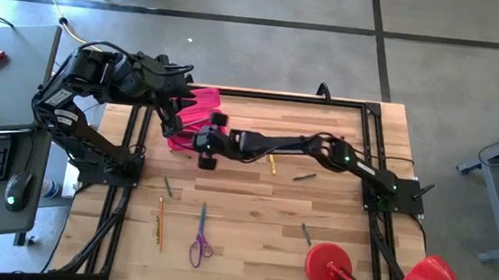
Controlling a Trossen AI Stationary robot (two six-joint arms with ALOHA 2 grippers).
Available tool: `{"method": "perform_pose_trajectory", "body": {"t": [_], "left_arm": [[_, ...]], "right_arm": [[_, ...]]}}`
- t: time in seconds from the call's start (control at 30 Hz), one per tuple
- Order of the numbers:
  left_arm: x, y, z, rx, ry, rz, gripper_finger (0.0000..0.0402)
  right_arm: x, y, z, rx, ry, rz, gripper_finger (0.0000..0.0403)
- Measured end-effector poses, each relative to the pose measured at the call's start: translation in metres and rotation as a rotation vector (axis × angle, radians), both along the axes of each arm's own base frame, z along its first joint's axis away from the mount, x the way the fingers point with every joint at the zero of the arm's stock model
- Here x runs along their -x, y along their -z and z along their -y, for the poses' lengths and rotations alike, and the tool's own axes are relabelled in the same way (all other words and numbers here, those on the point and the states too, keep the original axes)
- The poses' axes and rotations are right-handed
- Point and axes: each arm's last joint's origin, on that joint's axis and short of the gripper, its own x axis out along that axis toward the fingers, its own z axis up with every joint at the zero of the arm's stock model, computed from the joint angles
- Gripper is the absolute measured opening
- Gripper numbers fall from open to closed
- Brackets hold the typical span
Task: Pick & place school supplies into a supply box
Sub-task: Put the yellow pen into the supply box
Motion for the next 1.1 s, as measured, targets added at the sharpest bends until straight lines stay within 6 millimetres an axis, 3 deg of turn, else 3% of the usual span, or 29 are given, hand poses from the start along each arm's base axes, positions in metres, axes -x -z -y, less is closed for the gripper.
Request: {"method": "perform_pose_trajectory", "body": {"t": [0.23,0.47,0.6,0.73,0.87,1.0,1.1], "left_arm": [[0.0,0.0,0.0,0.004,0.004,-0.002,0.0101],[0.002,0.002,0.0,0.007,0.006,-0.031,0.0101],[0.002,0.003,0.0,0.007,0.007,-0.038,0.0101],[0.003,0.003,0.0,0.003,0.014,-0.04,0.0101],[0.002,0.003,0.0,0.002,0.014,-0.04,0.0101],[0.002,0.002,0.0,0.003,0.015,-0.037,0.0101],[0.001,0.002,0.0,0.003,0.014,-0.024,0.0101]], "right_arm": [[0.044,-0.035,-0.023,0.066,0.415,-0.071,0.0056],[0.087,-0.026,-0.062,0.256,0.669,-0.148,0.0064],[0.113,-0.005,-0.086,0.316,0.699,-0.157,0.0061],[0.143,0.012,-0.1,0.237,0.693,-0.182,0.005],[0.179,0.02,-0.098,0.123,0.694,-0.129,0.0033],[0.216,0.018,-0.09,0.0,0.676,0.032,0.0017],[0.232,0.029,-0.088,-0.149,0.609,0.191,0.001]]}}
